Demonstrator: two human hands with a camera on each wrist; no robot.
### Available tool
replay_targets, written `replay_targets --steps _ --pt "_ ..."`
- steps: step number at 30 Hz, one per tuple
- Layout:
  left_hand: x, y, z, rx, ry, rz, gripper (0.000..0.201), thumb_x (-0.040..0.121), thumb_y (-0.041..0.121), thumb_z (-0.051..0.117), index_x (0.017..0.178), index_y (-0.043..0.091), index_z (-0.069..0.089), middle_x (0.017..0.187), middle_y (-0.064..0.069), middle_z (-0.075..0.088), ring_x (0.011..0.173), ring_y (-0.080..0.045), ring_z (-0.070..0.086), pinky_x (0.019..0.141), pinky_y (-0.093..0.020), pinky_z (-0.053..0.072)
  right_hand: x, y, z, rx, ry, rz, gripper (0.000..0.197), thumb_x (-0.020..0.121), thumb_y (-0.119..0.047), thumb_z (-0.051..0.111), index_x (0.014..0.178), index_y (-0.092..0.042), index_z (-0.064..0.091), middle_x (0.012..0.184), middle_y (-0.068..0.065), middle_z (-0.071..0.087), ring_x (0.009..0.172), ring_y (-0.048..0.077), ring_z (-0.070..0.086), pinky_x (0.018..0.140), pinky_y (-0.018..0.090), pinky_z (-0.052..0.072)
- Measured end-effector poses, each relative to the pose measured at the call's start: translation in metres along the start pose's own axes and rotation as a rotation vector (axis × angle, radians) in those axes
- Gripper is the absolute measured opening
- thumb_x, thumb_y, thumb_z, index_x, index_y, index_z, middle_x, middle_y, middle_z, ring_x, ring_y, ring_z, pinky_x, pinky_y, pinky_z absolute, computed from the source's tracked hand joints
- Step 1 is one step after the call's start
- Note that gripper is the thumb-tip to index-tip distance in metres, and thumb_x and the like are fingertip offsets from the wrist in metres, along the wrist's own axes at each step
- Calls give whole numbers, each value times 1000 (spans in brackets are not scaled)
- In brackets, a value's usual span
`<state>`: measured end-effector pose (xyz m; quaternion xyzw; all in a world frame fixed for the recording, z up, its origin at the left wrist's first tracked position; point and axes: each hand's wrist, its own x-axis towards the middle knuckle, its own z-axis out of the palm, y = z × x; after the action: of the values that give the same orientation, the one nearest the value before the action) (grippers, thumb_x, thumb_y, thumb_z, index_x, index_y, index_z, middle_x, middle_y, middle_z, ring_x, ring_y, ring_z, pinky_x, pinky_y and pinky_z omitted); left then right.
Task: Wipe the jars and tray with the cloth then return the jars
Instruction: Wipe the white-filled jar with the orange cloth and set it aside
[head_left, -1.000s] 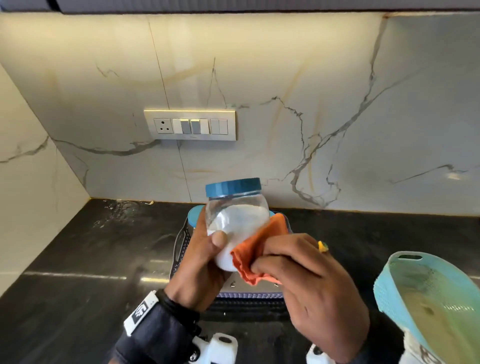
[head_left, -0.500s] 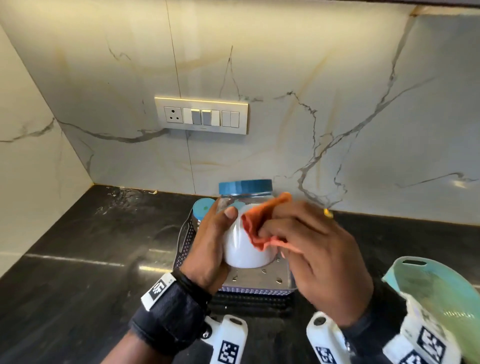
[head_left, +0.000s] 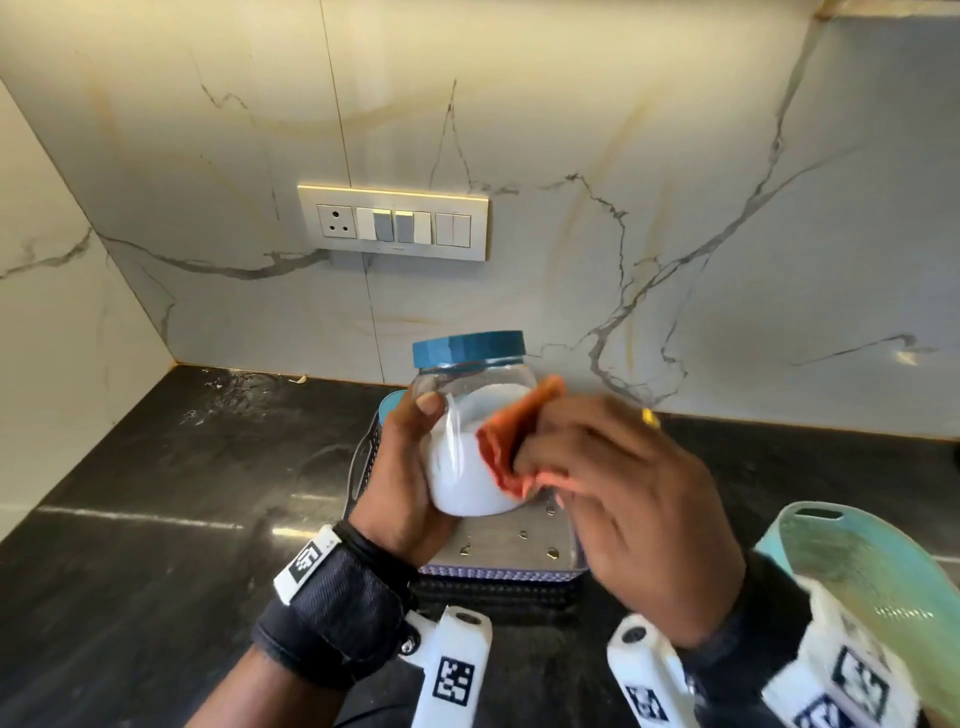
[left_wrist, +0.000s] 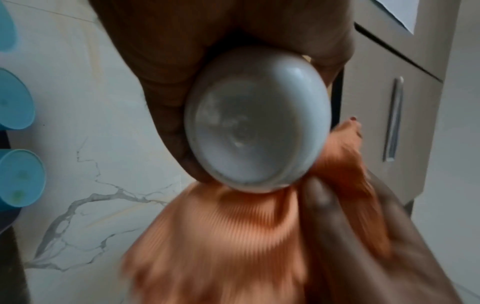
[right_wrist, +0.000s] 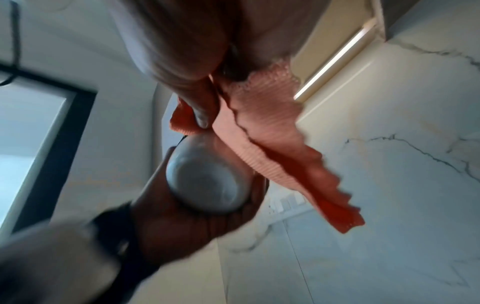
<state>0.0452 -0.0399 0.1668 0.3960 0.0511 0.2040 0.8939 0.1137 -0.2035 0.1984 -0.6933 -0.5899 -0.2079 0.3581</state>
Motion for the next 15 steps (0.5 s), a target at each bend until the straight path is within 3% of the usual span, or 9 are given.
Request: replay_targets --steps 3,6,9,13,15 --pt "0 1 -7 18 17 2 91 42 56 89 115 6 67 107 -22 70 96 -33 68 77 -39 60 -22 -6 11 16 -34 -25 23 96 -6 52 94 -11 75 100 5 64 87 16 62 83 25 51" --pt "-4 -2 -3 16 -15 -24 94 42 55 90 115 3 65 101 -16 73 88 -27 72 69 -37 61 -1 3 3 2 58 30 22 93 -8 52 89 -9 74 98 6 64 91 10 59 89 15 45" --pt "-7 -10 6 36 1 -23 113 39 56 91 129 0 51 106 -18 70 89 -27 72 68 -38 60 31 19 -10 4 122 69 15 88 -7 57 91 -6 71 97 8 67 94 14 61 83 26 52" --pt "-7 -8 4 5 -47 -1 78 43 58 87 105 11 72 97 -12 75 87 -24 73 69 -36 61 15 10 -6 148 85 65 15 85 8 61 88 -3 71 98 8 64 97 17 62 86 28 49" --pt "-8 -3 2 2 -27 6 79 48 58 85 110 10 73 107 -16 73 97 -28 70 78 -38 59 -6 0 0 168 49 64 17 86 9 63 88 -5 73 99 7 63 98 19 62 86 28 48"
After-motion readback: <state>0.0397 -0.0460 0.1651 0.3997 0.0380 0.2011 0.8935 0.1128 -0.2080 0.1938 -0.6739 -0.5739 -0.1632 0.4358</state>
